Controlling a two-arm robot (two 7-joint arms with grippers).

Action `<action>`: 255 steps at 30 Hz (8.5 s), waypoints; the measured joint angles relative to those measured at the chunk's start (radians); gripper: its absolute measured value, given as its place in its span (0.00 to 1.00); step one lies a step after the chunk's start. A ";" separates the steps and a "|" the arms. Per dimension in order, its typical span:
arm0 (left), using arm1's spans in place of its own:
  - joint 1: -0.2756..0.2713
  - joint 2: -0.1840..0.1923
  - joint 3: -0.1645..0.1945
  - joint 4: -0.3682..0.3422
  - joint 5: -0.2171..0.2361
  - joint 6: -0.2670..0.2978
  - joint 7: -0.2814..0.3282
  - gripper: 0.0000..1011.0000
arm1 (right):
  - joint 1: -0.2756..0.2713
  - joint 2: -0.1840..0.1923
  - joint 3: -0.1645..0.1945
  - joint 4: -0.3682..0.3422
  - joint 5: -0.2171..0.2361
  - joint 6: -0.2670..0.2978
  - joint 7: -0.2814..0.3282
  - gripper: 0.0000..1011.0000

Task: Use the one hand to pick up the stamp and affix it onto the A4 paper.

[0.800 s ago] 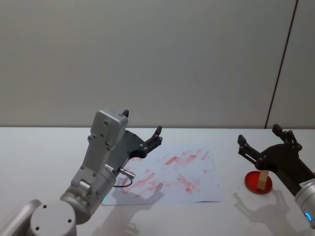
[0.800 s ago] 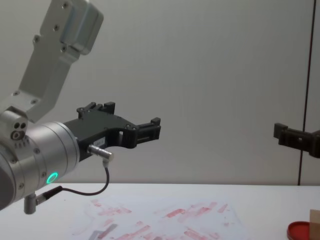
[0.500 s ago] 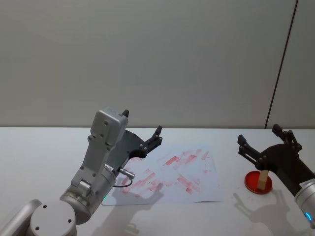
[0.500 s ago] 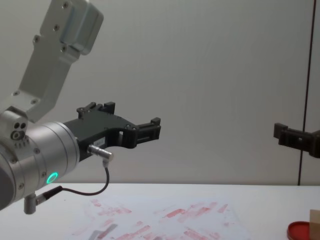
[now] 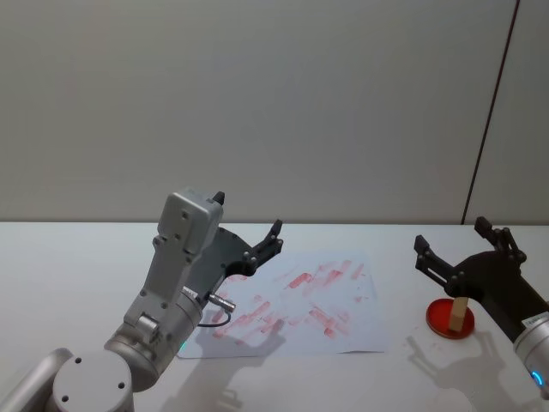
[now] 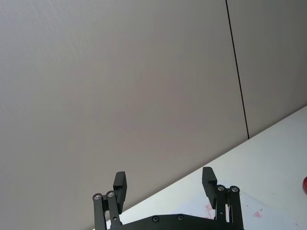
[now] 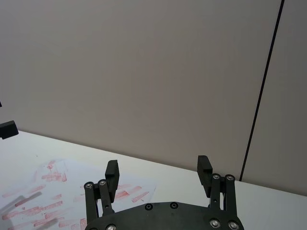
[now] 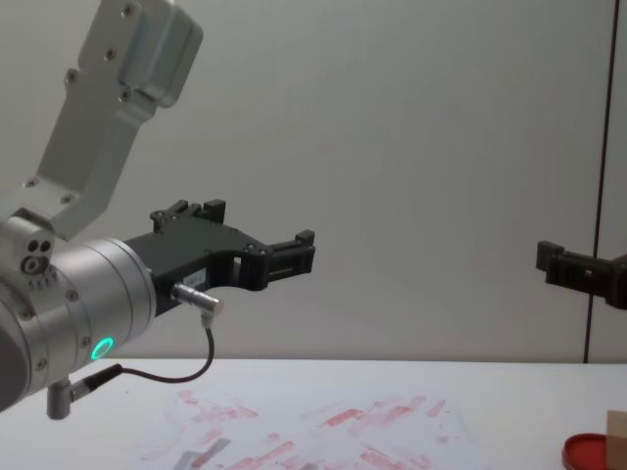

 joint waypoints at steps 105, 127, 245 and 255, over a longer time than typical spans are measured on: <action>0.000 0.000 0.000 0.000 0.000 0.000 0.000 0.99 | 0.099 -0.117 -0.017 0.246 -0.064 0.350 -0.152 0.61; 0.000 0.000 0.000 0.000 0.000 0.000 0.000 0.99 | 0.101 -0.119 -0.018 0.250 -0.067 0.352 -0.155 0.22; 0.000 0.000 0.000 0.000 0.000 0.000 0.000 0.99 | 0.251 -0.135 -0.017 0.183 -0.021 0.442 0.221 0.22; 0.000 0.000 0.000 0.000 0.000 0.000 0.000 0.99 | 0.187 -0.066 0.029 0.154 -0.030 0.438 0.152 0.22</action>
